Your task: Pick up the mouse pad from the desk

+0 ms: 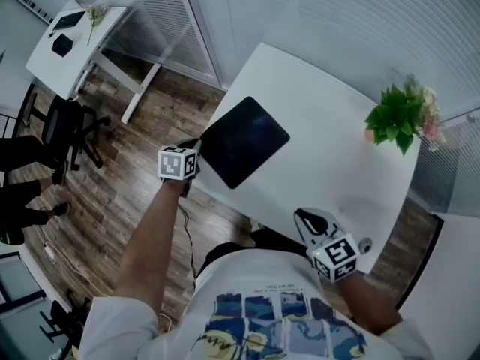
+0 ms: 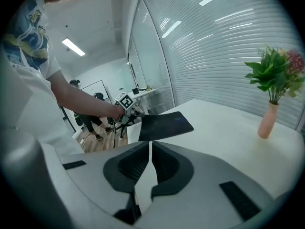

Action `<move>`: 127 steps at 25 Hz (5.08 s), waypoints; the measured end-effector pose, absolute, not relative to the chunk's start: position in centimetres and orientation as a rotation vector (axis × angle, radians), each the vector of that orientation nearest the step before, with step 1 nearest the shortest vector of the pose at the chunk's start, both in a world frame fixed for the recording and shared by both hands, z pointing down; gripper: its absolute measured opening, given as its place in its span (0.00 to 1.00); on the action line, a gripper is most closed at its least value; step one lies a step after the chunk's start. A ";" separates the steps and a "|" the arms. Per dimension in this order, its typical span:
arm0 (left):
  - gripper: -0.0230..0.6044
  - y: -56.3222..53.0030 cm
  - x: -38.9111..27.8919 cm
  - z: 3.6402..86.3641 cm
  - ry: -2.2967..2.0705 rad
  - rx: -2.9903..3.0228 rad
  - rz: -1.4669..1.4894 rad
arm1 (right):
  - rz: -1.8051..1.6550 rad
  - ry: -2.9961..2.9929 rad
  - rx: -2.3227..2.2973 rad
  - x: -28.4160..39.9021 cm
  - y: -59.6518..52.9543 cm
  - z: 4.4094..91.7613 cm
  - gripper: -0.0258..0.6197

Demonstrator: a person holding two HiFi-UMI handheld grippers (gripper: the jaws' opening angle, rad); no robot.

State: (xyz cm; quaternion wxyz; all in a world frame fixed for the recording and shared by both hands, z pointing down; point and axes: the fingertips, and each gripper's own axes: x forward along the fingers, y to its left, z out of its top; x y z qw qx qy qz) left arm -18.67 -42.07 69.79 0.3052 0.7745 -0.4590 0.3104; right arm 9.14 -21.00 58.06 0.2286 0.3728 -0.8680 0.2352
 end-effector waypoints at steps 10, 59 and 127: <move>0.05 -41.3 -16.8 64.4 -1.181 2.140 0.751 | 0.604 -2.436 1.038 8.2 -21.6 56.7 0.07; 0.05 -39.3 -10.3 31.7 -0.960 2.665 0.642 | 0.548 -2.495 1.113 8.2 -20.2 54.2 0.07; 0.05 -33.4 -9.1 22.8 -0.801 2.863 0.771 | 0.552 -2.522 1.043 7.3 -19.1 55.1 0.04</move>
